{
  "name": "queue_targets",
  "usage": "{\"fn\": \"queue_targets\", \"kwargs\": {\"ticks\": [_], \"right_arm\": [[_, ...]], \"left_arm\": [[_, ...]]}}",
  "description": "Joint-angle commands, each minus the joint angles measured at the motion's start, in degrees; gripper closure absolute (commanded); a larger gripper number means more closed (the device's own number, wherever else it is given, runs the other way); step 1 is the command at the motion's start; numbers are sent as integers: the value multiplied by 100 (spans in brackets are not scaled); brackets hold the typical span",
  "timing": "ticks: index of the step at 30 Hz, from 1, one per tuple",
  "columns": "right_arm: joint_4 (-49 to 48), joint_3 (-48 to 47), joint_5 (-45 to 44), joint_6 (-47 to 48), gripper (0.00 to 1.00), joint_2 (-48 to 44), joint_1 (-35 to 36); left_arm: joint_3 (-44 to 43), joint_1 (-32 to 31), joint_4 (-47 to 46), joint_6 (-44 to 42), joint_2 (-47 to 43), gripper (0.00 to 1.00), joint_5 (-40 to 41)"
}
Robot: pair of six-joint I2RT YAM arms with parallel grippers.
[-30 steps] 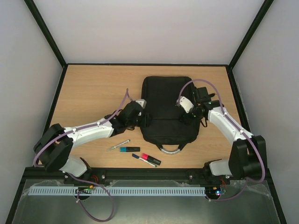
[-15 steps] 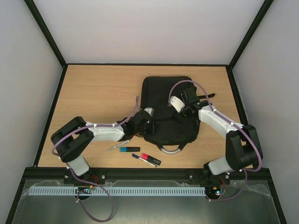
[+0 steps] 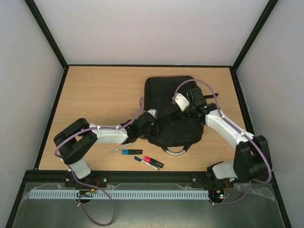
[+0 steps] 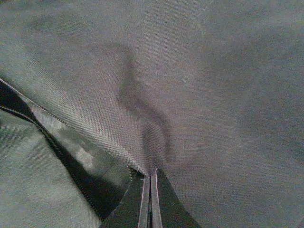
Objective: Pack the student bag
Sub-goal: Adjust the student bag at the center of the board.
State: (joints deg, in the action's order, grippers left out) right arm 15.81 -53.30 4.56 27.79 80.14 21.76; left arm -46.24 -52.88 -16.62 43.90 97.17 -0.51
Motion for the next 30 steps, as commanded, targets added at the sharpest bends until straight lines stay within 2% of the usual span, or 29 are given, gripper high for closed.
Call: {"fn": "queue_targets", "kwargs": {"ticks": [1,6,8,11,12,14,17,21,22,23,30], "right_arm": [[215,-155,271,-255,99,-743,-23],[180,-164,540,-450,99,-1015,-20],[185,-140,566,-490,99,-916,-22],[185,-126,662,-569,99,-820,-19],[179,-121,710,-598,99,-816,-27],[164,-128,773,-658,99,-815,-23],[162,-156,847,-719,99,-815,-23],[176,-165,899,-744,99,-840,-27],[181,-171,907,-748,99,-849,-23],[193,-167,918,-756,99,-851,-23],[209,-98,1005,-784,99,-868,-23]], "left_arm": [[-50,-29,211,-121,61,98,335],[-162,-29,310,-360,-96,95,468],[-187,-44,295,-648,-319,82,490],[-123,-238,169,-1594,-832,51,641],[-106,-331,187,-2011,-1042,45,782],[-62,-440,263,-2763,-1218,38,1048],[-78,-459,423,-3705,-1173,32,1504],[158,-460,81,-4574,-958,25,2096],[231,-462,-78,-4717,-914,16,2134],[290,-468,-259,-4866,-863,3,2173],[141,-407,-1084,-5795,-278,1,2541]]}}
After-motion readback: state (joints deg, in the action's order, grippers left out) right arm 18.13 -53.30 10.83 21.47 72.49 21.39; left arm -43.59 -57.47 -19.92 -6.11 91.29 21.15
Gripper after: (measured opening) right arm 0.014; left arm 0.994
